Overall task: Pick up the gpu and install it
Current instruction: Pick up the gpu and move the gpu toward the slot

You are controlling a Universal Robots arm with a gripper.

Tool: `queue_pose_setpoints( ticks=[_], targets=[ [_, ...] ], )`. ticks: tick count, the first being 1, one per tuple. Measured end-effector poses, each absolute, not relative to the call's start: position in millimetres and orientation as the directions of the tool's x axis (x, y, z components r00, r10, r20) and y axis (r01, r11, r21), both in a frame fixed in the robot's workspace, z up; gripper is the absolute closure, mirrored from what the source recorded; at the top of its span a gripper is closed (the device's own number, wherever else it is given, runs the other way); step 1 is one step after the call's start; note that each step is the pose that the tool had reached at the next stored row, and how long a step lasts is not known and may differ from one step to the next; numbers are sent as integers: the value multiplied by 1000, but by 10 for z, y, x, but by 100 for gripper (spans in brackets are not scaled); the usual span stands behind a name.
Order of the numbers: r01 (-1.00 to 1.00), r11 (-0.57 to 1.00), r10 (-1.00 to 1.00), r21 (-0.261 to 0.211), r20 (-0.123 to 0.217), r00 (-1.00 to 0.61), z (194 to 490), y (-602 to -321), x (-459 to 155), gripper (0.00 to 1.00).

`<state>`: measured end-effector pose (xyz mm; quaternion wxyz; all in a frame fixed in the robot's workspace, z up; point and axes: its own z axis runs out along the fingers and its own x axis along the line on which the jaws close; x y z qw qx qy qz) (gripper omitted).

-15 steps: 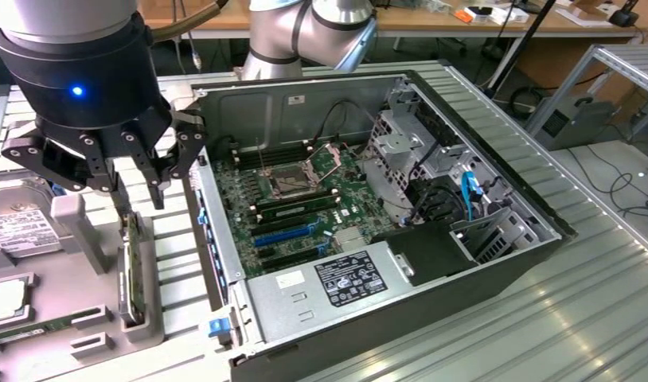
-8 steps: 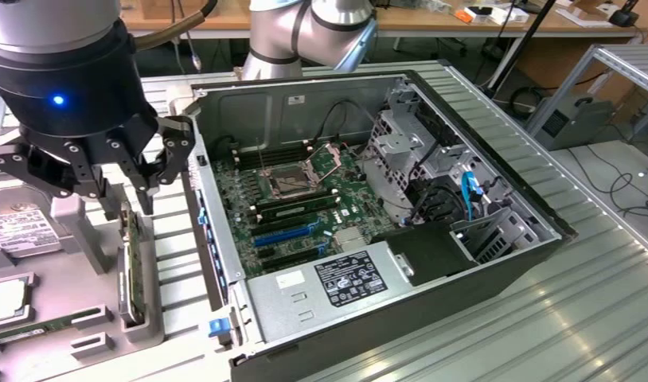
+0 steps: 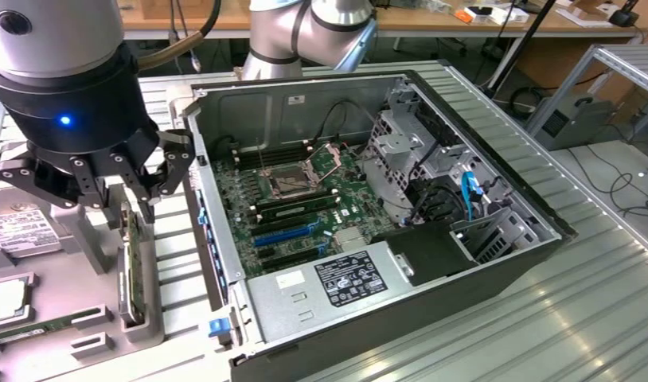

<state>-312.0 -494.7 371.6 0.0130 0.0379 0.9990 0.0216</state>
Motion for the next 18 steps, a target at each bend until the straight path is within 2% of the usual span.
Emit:
queue_pose_setpoints(
  ticks=[18],
  targets=[
    [75, 996, 76, 44, -24, -997, 3586, -4947, -3120, 64]
  ],
)
